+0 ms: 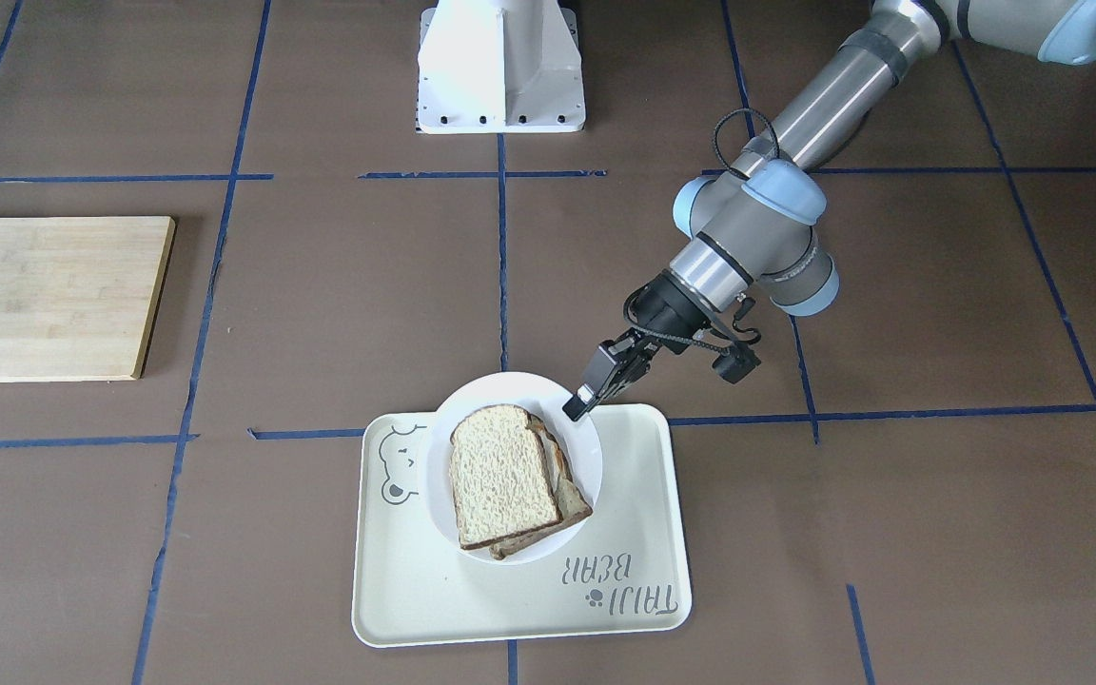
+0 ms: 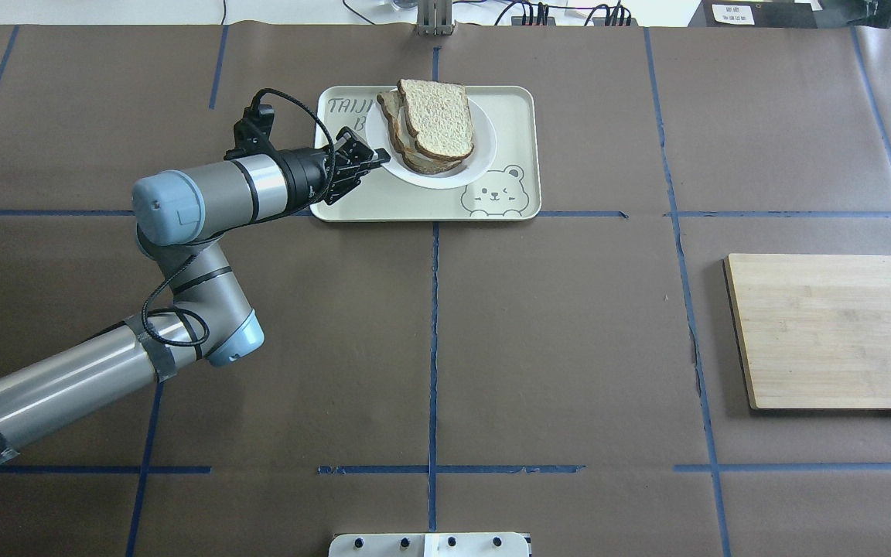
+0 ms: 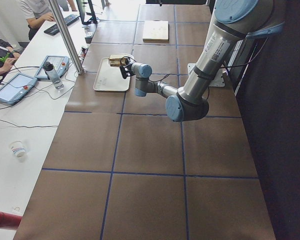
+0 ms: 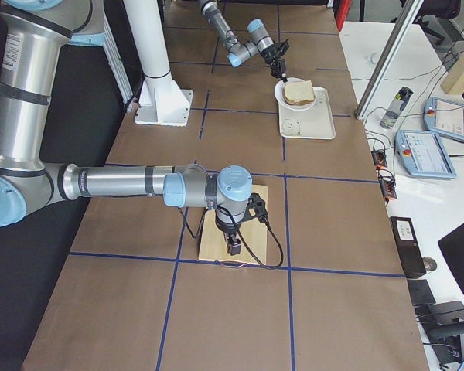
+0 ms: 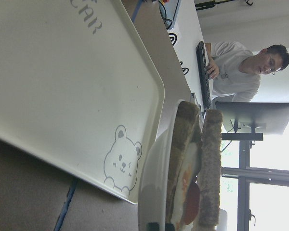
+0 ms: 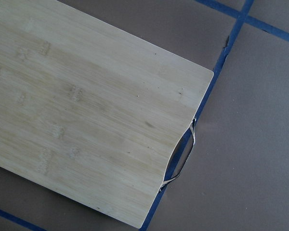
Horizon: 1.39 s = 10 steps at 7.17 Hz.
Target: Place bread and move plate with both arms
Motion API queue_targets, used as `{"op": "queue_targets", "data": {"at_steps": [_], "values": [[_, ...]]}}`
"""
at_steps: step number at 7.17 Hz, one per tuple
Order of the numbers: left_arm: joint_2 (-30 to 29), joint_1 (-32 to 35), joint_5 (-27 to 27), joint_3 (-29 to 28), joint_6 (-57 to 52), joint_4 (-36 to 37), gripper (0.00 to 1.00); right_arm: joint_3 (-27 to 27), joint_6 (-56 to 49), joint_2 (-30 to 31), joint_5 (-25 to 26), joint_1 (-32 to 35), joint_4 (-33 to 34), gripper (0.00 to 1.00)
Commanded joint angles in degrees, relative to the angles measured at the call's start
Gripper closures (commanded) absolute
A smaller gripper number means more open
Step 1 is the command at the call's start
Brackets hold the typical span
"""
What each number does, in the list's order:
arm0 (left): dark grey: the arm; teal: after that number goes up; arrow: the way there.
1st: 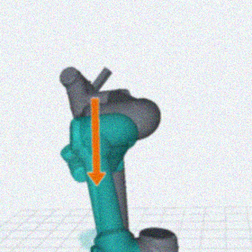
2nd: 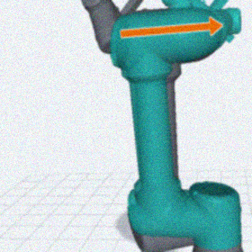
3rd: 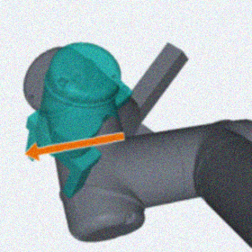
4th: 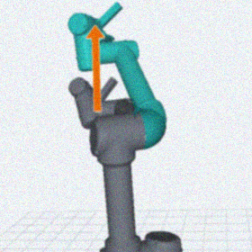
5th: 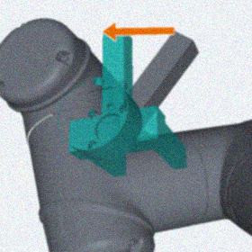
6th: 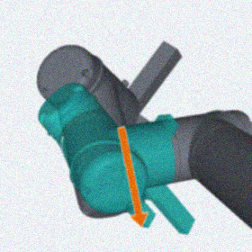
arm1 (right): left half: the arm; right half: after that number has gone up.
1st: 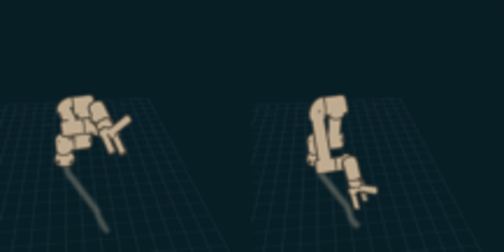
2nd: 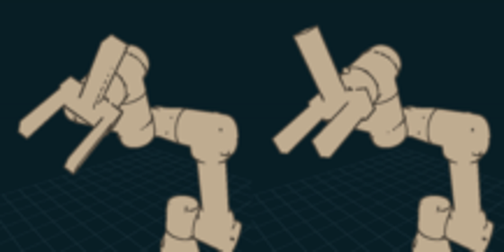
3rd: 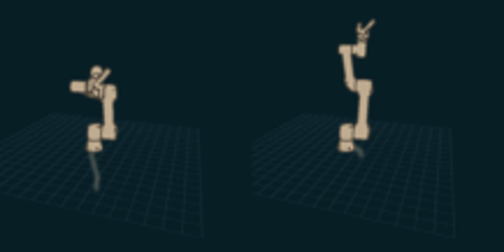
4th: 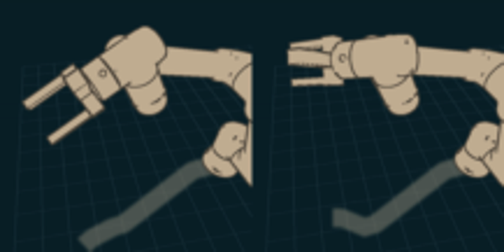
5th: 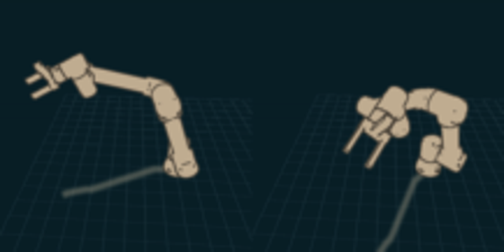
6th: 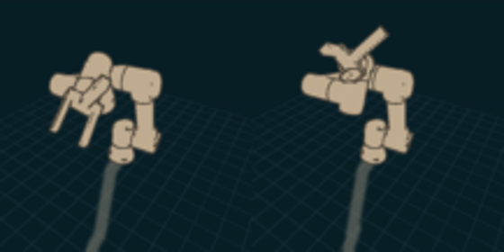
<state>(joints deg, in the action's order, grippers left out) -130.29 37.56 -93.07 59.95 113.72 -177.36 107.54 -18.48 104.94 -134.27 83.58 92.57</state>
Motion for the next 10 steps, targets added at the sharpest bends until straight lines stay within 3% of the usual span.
{"op": "queue_targets", "data": {"at_steps": [1, 2, 3, 4, 6, 8, 10], "values": [[-3.39, 0.23, -0.01, -10.35, 0.1, -4.19, 1.0, -0.05, 0.02, 0.0, -0.03, 0.0, -0.02, 0.0], [-4.09, 0.06, 0.08, -12.3, 0.01, -4.57, 1.0, 0.04, 0.02, 0.0, -0.03, 0.0, -0.02, 0.0], [-4.01, 0.23, -0.71, -12.32, -0.34, -4.4, 0.74, 0.04, 0.02, 0.0, -0.03, 0.0, -0.02, 0.0], [-4.01, 1.8, -5.06, -12.14, -2.0, -3.35, 0.01, 0.13, 0.02, 0.0, -0.03, 0.0, -0.02, 0.0], [-3.05, 7.41, -16.3, -10.57, -3.33, -0.89, 0.0, 0.48, 0.11, 0.0, -0.03, 0.0, -0.02, 0.0], [4.73, 16.27, -31.4, 3.68, -3.51, 11.01, 0.0, 0.57, 0.2, 0.0, -0.03, 0.0, -0.02, 0.0], [13.0, 21.84, -39.79, 12.26, -18.27, 16.5, 0.0, 0.57, 0.2, 0.0, -0.03, 0.0, -0.02, 0.0]]}}
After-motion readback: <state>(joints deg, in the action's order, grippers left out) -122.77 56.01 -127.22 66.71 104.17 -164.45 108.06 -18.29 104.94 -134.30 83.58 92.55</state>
